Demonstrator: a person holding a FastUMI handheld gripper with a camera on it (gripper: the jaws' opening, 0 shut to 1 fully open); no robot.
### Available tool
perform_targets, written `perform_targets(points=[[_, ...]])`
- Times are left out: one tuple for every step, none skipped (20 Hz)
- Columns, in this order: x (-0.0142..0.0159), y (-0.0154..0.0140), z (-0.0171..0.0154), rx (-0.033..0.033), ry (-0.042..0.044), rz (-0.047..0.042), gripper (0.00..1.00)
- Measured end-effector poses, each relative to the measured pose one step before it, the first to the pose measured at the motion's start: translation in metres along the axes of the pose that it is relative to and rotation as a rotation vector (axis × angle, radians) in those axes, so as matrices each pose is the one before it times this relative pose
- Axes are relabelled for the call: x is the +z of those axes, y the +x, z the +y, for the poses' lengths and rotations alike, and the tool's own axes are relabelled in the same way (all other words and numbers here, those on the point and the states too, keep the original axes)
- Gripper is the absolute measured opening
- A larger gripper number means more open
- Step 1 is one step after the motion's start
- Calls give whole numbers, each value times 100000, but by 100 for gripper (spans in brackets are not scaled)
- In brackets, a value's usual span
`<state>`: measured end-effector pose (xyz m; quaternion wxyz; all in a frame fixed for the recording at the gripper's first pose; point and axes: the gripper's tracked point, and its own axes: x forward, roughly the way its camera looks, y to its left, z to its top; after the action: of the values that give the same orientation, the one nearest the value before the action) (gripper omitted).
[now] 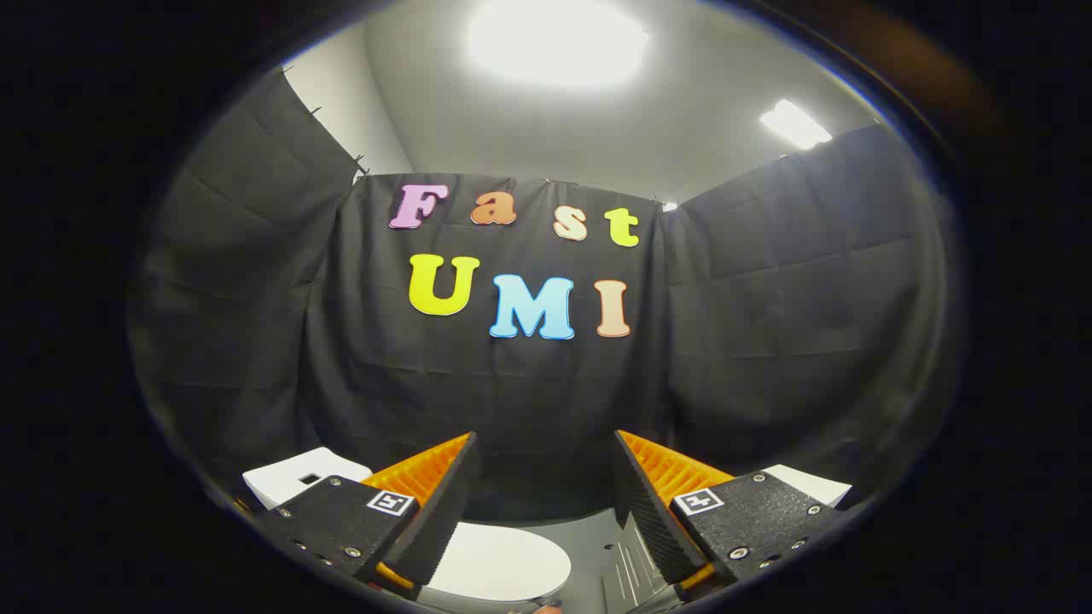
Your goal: Open the toilet lid.
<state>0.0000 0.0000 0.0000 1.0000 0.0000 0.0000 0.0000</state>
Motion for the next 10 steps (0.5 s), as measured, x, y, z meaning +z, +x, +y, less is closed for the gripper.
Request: perform_targets(points=[[-25,36,96,235,-475,27,95],[-134,77,88,133,-22,213,95],[-95,108,82,211,383,300,95],[-66,24,109,265,440,209,95],[-238,84,-12,6,173,308,95],[-203,104,-78,-269,-306,530,95],[-119,27,-73,-366,-521,350,95],[-17,65,33,-136,-344,83,95],[34,1,85,86,12,68,95],[53,-48,108,148,295,-4,95]])
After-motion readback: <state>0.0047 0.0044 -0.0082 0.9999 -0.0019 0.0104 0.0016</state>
